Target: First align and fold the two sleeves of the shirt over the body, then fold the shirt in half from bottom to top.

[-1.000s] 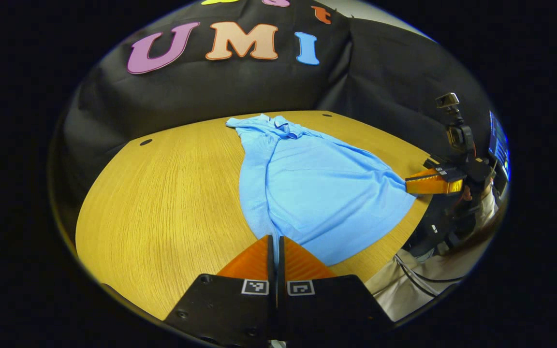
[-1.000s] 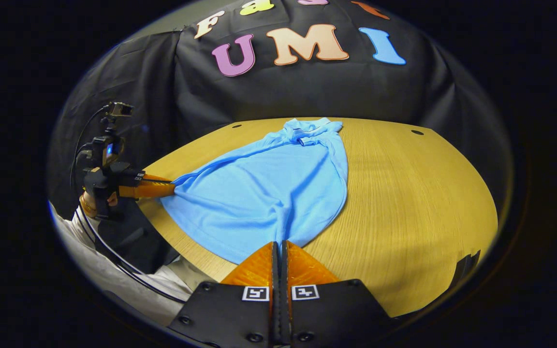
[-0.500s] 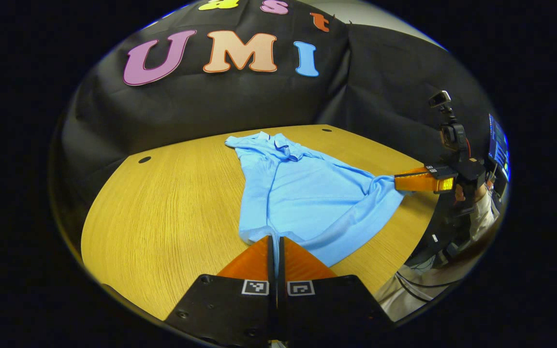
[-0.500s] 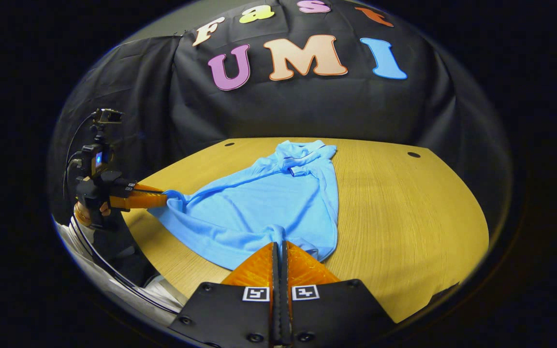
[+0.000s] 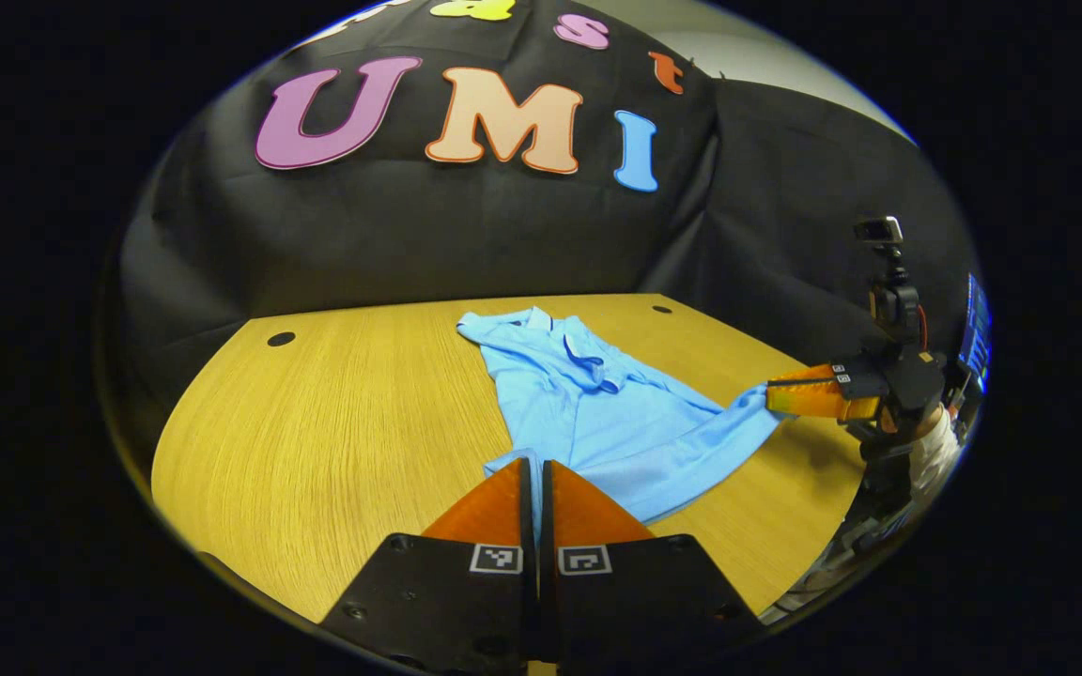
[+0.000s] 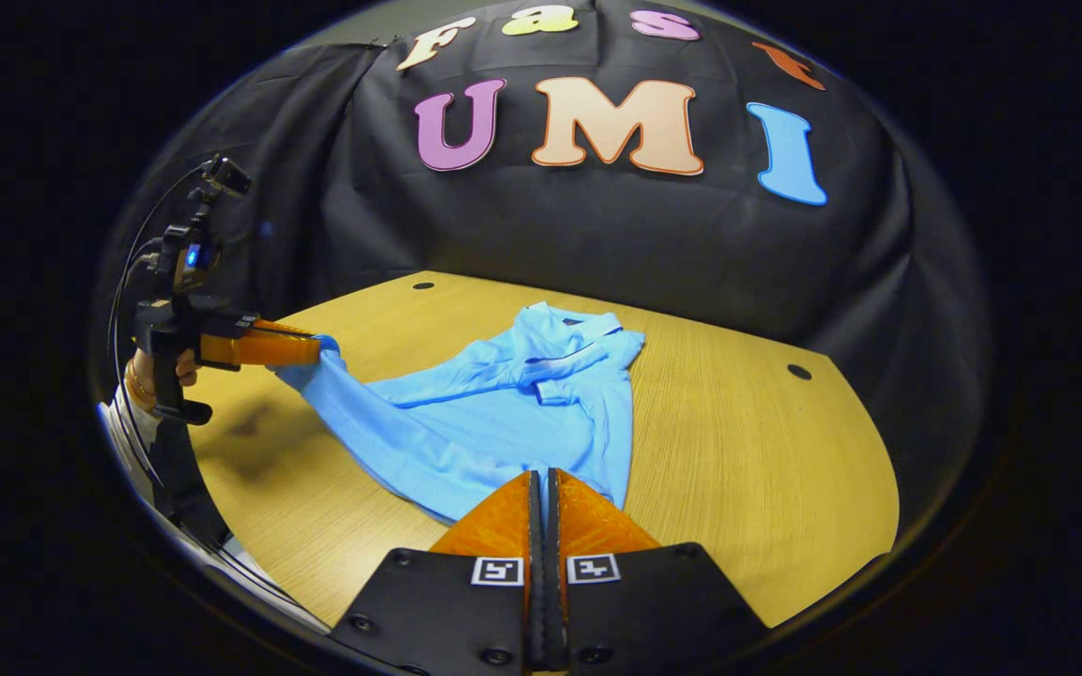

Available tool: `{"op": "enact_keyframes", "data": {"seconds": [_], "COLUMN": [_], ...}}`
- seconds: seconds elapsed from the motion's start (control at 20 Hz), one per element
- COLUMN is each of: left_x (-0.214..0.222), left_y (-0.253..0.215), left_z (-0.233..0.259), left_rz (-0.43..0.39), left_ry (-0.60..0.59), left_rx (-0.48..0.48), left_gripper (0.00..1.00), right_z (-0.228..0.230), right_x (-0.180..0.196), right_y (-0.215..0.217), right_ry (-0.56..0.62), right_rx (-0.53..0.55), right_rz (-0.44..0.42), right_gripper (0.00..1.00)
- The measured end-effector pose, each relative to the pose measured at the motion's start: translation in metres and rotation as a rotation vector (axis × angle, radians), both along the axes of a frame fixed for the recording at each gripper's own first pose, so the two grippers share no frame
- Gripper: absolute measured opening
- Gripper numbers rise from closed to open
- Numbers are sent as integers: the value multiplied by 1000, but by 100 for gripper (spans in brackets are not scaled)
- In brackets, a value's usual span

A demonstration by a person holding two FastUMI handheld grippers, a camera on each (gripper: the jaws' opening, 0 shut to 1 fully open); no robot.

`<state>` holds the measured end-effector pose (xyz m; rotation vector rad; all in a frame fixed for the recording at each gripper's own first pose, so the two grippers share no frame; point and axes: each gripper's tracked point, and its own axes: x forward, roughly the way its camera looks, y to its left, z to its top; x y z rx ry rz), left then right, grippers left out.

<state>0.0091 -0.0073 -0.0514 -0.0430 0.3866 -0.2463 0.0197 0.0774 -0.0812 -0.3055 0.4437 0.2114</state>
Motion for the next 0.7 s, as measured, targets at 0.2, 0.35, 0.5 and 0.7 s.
{"op": "enact_keyframes", "data": {"seconds": [0.2, 0.35, 0.5, 0.7], "left_x": [41, 71, 110, 157], "left_y": [20, 22, 28, 31], "left_z": [24, 38, 48, 53], "left_rz": [43, 55, 82, 124], "left_ry": [-58, -78, -116, -152], "left_rx": [12, -25, -27, -23], "left_gripper": [0, 0, 0, 0], "right_z": [24, 42, 54, 56], "right_x": [43, 74, 111, 168], "right_y": [-4, -9, -12, -15], "right_ry": [-76, -106, -123, -109], "right_rx": [-52, -49, -22, 6], "right_rz": [-25, -54, -88, -144], "right_gripper": [2, 2, 2, 2]}}
